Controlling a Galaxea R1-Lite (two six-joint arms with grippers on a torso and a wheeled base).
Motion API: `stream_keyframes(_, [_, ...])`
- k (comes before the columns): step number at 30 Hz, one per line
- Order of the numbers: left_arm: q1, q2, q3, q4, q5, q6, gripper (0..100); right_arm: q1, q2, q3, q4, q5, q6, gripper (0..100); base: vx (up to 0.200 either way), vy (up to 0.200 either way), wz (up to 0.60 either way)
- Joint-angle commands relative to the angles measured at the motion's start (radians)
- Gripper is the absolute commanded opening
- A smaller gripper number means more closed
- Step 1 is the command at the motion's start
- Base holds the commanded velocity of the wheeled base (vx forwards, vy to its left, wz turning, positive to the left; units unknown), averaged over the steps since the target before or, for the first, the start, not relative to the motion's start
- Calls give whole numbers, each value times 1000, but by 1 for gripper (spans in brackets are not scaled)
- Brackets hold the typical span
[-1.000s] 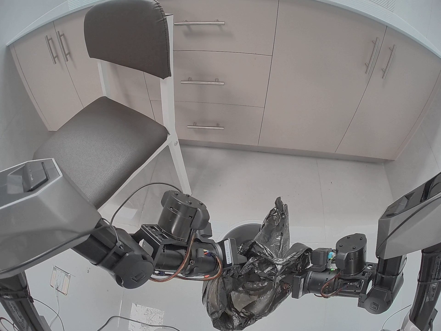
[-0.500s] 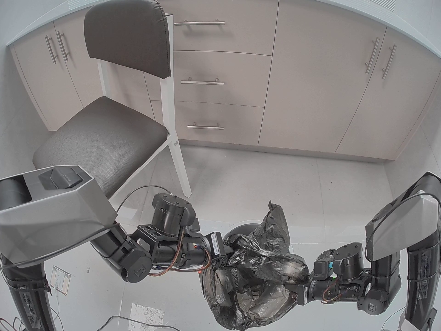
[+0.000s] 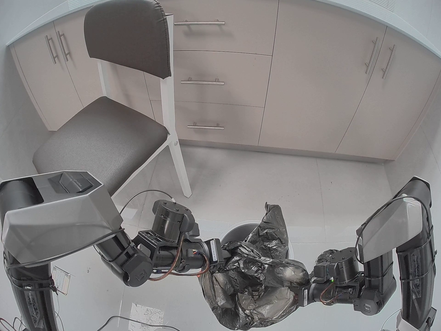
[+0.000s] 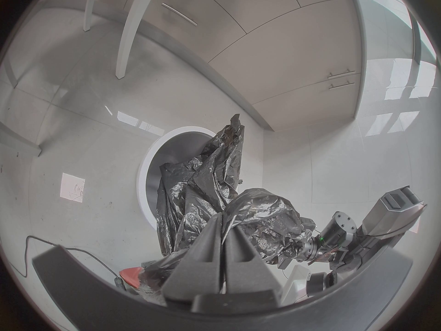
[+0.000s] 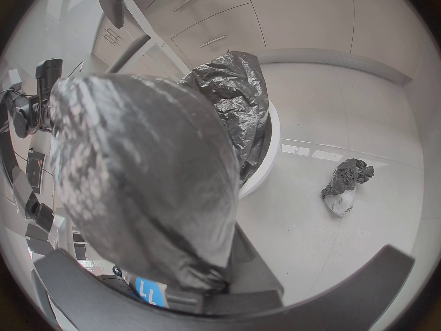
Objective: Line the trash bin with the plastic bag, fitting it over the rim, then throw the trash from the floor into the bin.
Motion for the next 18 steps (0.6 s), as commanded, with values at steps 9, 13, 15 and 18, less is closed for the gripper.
stream_keyframes(9, [-2, 29, 35, -83, 0, 13, 0, -4, 39, -15, -17, 1, -2, 100, 0, 0, 0])
stream_keyframes(13, [-2, 31, 35, -83, 0, 13, 0, 19, -33, 16, -17, 5, 1, 100, 0, 0, 0])
stream_keyframes(15, [-2, 31, 35, -83, 0, 13, 0, 41, -102, 34, -17, 5, 12, 100, 0, 0, 0])
stream_keyframes(18, [-2, 32, 35, -83, 0, 13, 0, 38, -242, 44, -17, 5, 21, 100, 0, 0, 0])
